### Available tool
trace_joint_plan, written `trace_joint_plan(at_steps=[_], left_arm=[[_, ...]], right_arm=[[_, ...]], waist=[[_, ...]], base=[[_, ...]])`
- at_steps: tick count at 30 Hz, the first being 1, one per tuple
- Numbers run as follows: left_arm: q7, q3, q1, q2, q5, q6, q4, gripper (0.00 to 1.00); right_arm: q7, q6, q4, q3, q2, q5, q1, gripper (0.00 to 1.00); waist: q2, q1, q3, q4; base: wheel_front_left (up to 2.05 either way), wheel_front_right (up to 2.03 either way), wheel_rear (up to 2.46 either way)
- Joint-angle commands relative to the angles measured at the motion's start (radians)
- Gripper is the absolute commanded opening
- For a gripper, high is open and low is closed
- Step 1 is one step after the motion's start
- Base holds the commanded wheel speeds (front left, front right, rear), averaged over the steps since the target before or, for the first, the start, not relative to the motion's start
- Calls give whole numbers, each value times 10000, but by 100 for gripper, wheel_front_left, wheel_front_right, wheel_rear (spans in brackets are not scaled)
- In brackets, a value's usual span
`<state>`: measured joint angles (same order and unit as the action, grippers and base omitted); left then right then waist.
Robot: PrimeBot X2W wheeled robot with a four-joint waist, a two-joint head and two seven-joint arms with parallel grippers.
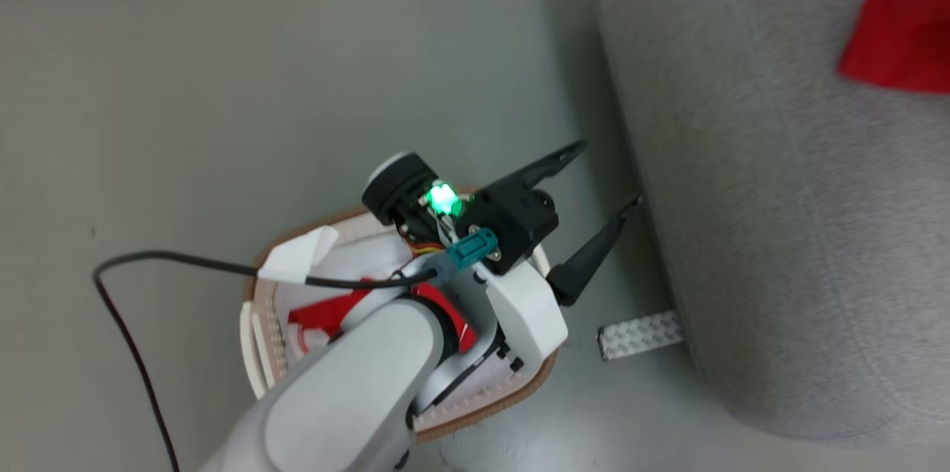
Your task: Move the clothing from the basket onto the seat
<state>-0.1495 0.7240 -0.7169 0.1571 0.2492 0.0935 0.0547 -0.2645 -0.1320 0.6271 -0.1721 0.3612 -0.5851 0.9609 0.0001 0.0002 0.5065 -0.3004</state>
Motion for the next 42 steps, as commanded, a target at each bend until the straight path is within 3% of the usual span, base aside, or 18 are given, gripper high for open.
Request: trace_joint_plan(at_steps=[1, 5, 9, 10, 11, 12, 13, 19, 29, 42], left_arm=[[-27, 9, -264, 106, -133, 38, -118, 100], [-35, -5, -606, 1, -111, 62, -270, 100], [171, -71, -736, 35, -96, 8, -169, 100], [193, -83, -737, 50, -81, 4, -129, 100], [252, -92, -724, 69, -55, 1, -89, 100], [277, -111, -715, 99, -47, -3, -51, 100], [322, -139, -684, 121, -17, -17, 5, 100], [681, -287, -362, 236, 149, -147, 310, 100], [1434, -928, 891, 519, 804, -774, 730, 100], [2918, -1768, 2660, 764, 1219, -1851, 1157, 100]], right_arm=[[3, 25, 518, -418, 146, 425, 566, 0], [3, 25, 2076, -1942, 350, 2037, 1610, 0], [3, 25, 2855, -3458, 176, 3562, 1842, 0], [3, 25, 2986, -3830, 92, 3902, 1746, 8], [3, 25, 3112, -4148, 16, 4243, 1618, 35], [5, 25, 3249, -4454, -26, 4633, 1480, 79], [3, 25, 3321, -4728, -101, 4977, 1386, 100], [3, 25, 3122, -5032, -799, 5943, 993, 100], [3, 25, 851, -3115, -1605, 5808, -1254, 100], [5, 25, -2960, -683, -2198, 4729, -4781, 100]], waist=[[-1, -2, 1056, 380], [-1, -2, 1702, 601], [-1, -2, 1982, 866], [-1, -2, 2004, 907], [-1, -2, 2004, 941], [-1, -2, 1990, 970], [-1, -2, 1940, 989], [-1, -2, 1345, 982], [-1, -2, -794, 764], [-1, -2, -2744, 1762]], base=[[0, 0, 0], [0, 0, 0], [0, 0, 0], [0, 0, 0], [0, 0, 0], [0, 0, 0], [0, 0, 0], [0, 0, 0], [0, 0, 0], [0, 0, 0]])
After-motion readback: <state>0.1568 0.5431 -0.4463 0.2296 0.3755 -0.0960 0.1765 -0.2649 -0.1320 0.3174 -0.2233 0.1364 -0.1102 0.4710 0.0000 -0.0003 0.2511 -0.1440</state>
